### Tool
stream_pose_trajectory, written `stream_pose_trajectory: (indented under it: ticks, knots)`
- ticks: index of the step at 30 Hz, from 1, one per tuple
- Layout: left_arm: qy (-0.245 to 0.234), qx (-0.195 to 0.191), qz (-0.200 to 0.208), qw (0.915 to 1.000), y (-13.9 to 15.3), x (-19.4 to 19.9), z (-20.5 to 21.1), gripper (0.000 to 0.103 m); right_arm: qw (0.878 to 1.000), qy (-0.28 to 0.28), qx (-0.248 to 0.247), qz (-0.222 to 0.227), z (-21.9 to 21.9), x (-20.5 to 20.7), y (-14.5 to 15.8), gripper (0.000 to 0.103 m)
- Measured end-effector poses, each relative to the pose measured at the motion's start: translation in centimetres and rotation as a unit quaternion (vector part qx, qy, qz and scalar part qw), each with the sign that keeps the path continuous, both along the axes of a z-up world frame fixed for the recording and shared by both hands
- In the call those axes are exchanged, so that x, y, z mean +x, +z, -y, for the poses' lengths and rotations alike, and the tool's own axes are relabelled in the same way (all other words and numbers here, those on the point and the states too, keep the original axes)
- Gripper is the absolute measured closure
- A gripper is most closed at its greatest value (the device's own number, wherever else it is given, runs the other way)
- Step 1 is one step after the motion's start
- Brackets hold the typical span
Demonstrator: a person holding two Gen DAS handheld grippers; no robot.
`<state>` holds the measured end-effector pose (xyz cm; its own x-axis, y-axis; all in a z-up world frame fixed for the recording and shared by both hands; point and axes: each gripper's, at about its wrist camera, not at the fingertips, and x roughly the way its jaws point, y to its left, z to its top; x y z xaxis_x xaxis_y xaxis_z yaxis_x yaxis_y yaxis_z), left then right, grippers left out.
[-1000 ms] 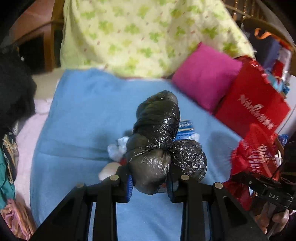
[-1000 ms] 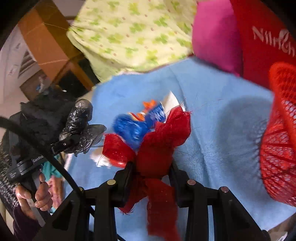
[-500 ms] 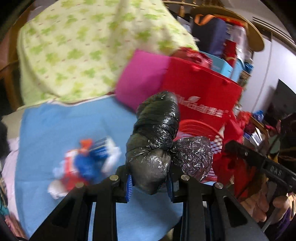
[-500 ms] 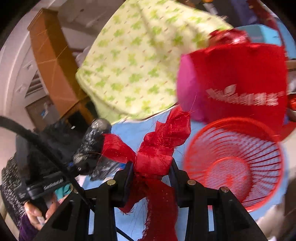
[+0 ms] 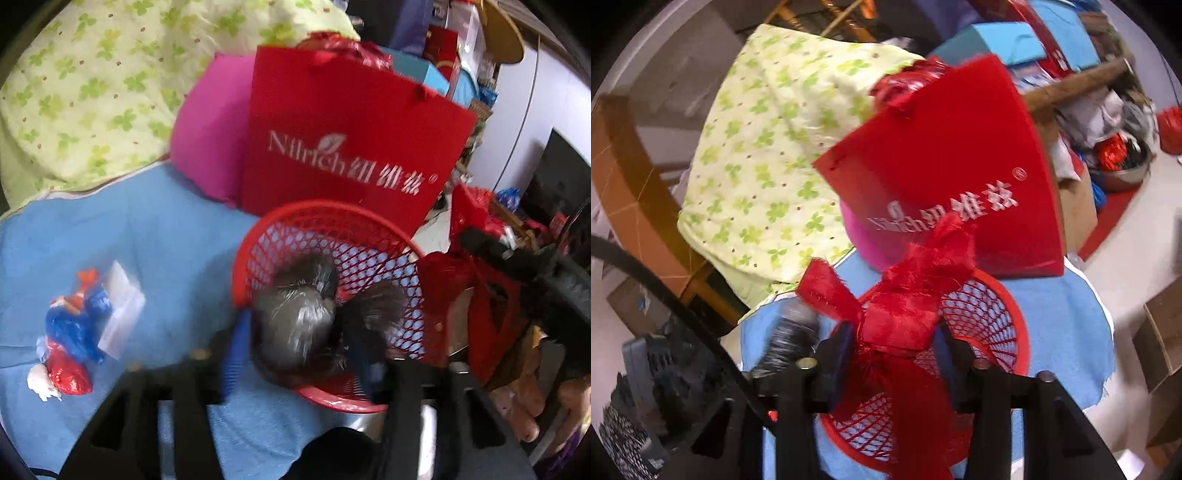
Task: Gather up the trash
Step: 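Drop the black bag from the left tool into the red basket while the right drops the ribbon, then move both open tools back over the trash pile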
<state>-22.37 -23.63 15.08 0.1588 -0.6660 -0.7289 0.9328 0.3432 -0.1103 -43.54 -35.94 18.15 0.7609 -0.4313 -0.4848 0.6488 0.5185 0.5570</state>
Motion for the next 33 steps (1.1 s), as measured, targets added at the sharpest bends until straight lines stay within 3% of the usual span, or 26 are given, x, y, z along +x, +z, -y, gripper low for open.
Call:
stream_pose_trajectory:
  ticks: [2,6,11,15,23,33]
  knots:
    - [0.005,0.004,0.020,0.9998,-0.2,-0.3,-0.1,0.041,1.000,-0.009,0.014,0.002,0.6,-0.5,-0.7,0.030]
    - [0.032,0.010,0.068,0.9971,0.4,-0.5,-1.8,0.040,1.000,-0.019,0.017,0.005,0.7,-1.5,-1.5,0.030]
    - [0.095,0.007,0.170,0.9808,2.5,-0.7,-5.9,0.034,1.000,-0.017,-0.011,0.022,-0.9,-1.8,0.0,0.030]
    - [0.142,0.008,0.221,0.9648,3.7,0.0,-9.5,0.033,0.999,0.003,-0.038,0.030,-3.2,-0.7,1.8,0.030]
    - [0.216,0.016,0.247,0.9446,4.7,3.0,-15.7,0.033,0.994,0.066,-0.076,0.034,-8.4,3.4,4.4,0.030]
    - [0.260,0.008,0.224,0.9394,4.3,6.5,-20.9,0.033,0.985,0.140,-0.097,0.019,-13.5,10.0,5.2,0.030]
